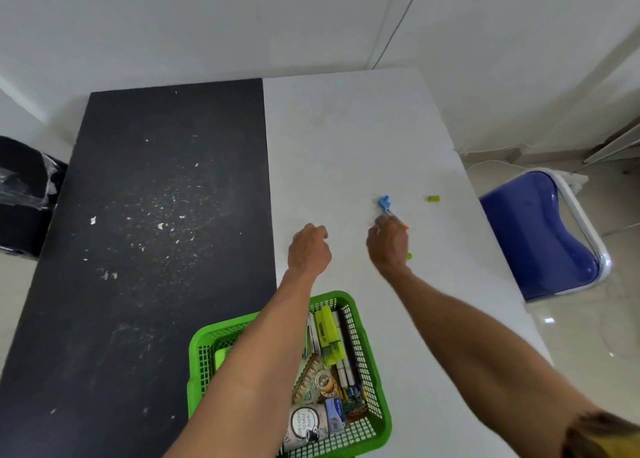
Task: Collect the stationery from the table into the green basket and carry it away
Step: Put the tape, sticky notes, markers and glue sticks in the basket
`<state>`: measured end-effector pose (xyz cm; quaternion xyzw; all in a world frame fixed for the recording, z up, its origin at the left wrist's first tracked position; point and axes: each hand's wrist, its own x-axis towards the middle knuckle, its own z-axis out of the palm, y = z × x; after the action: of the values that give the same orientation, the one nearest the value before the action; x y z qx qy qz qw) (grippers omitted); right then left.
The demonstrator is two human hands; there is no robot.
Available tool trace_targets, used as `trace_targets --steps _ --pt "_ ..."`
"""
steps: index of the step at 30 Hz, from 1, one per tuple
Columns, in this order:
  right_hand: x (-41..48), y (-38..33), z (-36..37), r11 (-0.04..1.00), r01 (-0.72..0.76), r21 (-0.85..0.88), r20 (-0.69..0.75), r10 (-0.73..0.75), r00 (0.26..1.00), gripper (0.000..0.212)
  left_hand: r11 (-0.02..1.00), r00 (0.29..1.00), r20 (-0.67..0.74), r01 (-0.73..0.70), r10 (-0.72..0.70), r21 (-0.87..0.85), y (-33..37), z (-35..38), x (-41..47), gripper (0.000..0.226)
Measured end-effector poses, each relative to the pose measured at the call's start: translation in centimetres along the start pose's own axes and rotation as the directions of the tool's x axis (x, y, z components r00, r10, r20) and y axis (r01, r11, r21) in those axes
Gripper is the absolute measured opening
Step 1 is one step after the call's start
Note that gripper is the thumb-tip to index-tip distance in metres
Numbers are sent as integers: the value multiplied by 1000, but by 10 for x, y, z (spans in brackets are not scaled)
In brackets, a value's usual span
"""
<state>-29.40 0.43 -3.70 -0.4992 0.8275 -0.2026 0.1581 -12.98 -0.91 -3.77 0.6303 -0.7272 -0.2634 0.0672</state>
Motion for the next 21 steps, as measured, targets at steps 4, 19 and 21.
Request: trace_targets --steps 4,19,21 --pt "64 35 8 989 -130 -70 30 132 991 25 1000 999 20 25 -25 -5 3 21 28 29" --pt "84 58 17 954 -292 -71 87 297 951 19 994 993 52 108 -108 2 -12 31 29 32" --pt "77 51 8 952 -308 2 53 307 950 19 996 995 35 94 -94 11 -10 20 23 31"
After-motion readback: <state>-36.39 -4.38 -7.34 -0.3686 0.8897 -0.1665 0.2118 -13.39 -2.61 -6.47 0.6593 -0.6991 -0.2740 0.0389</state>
